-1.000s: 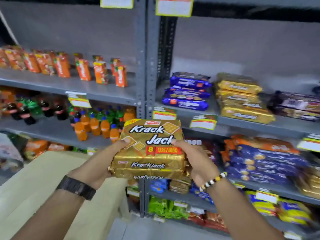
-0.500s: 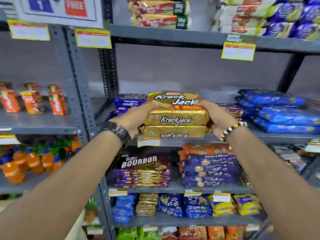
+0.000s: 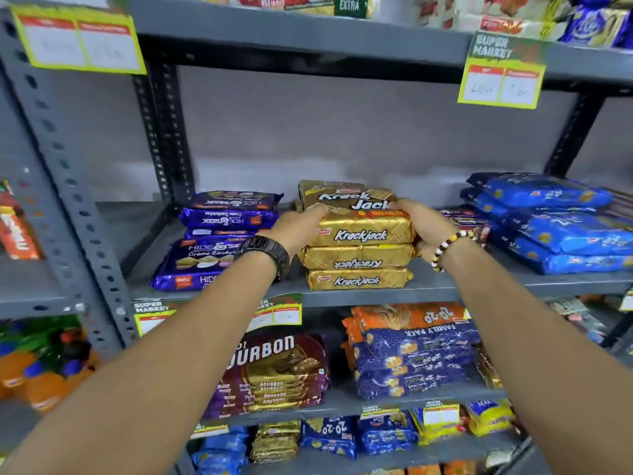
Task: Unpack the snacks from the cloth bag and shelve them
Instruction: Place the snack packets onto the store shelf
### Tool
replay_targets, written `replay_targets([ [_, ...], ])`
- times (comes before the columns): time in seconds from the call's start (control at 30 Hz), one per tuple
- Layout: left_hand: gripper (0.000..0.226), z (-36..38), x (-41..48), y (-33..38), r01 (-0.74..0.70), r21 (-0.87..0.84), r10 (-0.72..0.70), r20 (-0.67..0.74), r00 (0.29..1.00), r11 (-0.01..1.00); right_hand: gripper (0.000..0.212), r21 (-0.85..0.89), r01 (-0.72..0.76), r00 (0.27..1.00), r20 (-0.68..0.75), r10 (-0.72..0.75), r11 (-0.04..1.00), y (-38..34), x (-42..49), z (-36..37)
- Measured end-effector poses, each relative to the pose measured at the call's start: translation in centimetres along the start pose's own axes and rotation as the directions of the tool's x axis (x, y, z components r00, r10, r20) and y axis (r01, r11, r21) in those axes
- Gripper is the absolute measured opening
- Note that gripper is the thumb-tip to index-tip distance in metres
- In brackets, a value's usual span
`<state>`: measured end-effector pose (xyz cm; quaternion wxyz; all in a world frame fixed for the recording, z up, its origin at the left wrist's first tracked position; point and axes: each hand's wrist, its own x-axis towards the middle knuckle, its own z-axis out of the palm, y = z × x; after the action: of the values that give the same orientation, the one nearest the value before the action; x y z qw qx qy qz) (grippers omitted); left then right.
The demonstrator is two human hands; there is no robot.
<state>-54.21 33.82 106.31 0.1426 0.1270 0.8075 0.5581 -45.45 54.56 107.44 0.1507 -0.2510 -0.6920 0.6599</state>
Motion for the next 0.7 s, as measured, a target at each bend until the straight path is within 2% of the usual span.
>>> replay_targets([
  [0.07, 0.058, 0.7, 0.1, 0.1, -0.036, 0.087, 0.037, -0.011, 0.999, 0.996, 0.044, -0.031, -0.016, 1.0, 0.005, 0.017, 0.999, 0.6, 0.6, -0.3],
  [0.1, 0.052, 1.0, 0.5, 0.1, -0.034, 0.118, 0.038, -0.026, 0.999, 0.992, 0.044, -0.045, -0.017, 1.0, 0.016, 0.017, 0.999, 0.8, 1.2, -0.5],
  [0.17, 0.056, 1.2, 0.2, 0.4, -0.034, 0.17, 0.041, -0.036, 0.999, 0.985, 0.044, -0.098, -0.02, 1.0, 0.021, 0.023, 0.995, 0.4, 1.2, -0.8],
  [0.2, 0.057, 1.2, 0.0, 0.5, -0.03, 0.188, 0.039, -0.045, 0.998, 0.982, 0.044, -0.177, -0.004, 1.0, -0.008, 0.003, 0.984, 0.0, 1.0, -1.0],
  [0.27, 0.062, 0.7, -0.7, 0.2, -0.042, 0.189, 0.056, -0.071, 0.996, 0.981, 0.045, -0.451, 0.112, 0.983, -0.08, -0.166, 0.885, -1.1, 0.2, -1.3],
  [0.33, 0.076, -0.1, -1.9, -0.4, -0.1, 0.157, 0.12, -0.125, 0.985, 0.983, 0.047, -0.619, 0.272, 0.915, -0.069, -0.397, 0.736, -2.0, -0.9, -0.9],
  [0.43, 0.075, -1.5, -4.5, -1.9, -0.184, 0.185, 0.23, -0.266, 0.936, 0.965, 0.052, -0.593, 0.464, 0.829, 0.029, -0.558, 0.658, -2.6, -3.0, 0.4],
  [0.53, 0.064, -3.0, -8.0, -4.7, -0.27, 0.242, 0.346, -0.373, 0.861, 0.932, 0.042, -0.501, 0.623, 0.745, 0.146, -0.651, 0.601, -1.9, -5.0, 2.5],
  [0.63, 0.063, -4.9, -12.0, -8.5, -0.283, 0.305, 0.398, -0.439, 0.806, 0.91, 0.035, -0.381, 0.752, 0.643, 0.241, -0.727, 0.539, -0.3, -7.8, 5.7],
  [0.7, 0.059, -6.6, -15.3, -11.6, -0.227, 0.315, 0.366, -0.511, 0.778, 0.922, 0.031, -0.279, 0.83, 0.557, 0.346, -0.755, 0.484, 1.3, -10.2, 8.7],
])
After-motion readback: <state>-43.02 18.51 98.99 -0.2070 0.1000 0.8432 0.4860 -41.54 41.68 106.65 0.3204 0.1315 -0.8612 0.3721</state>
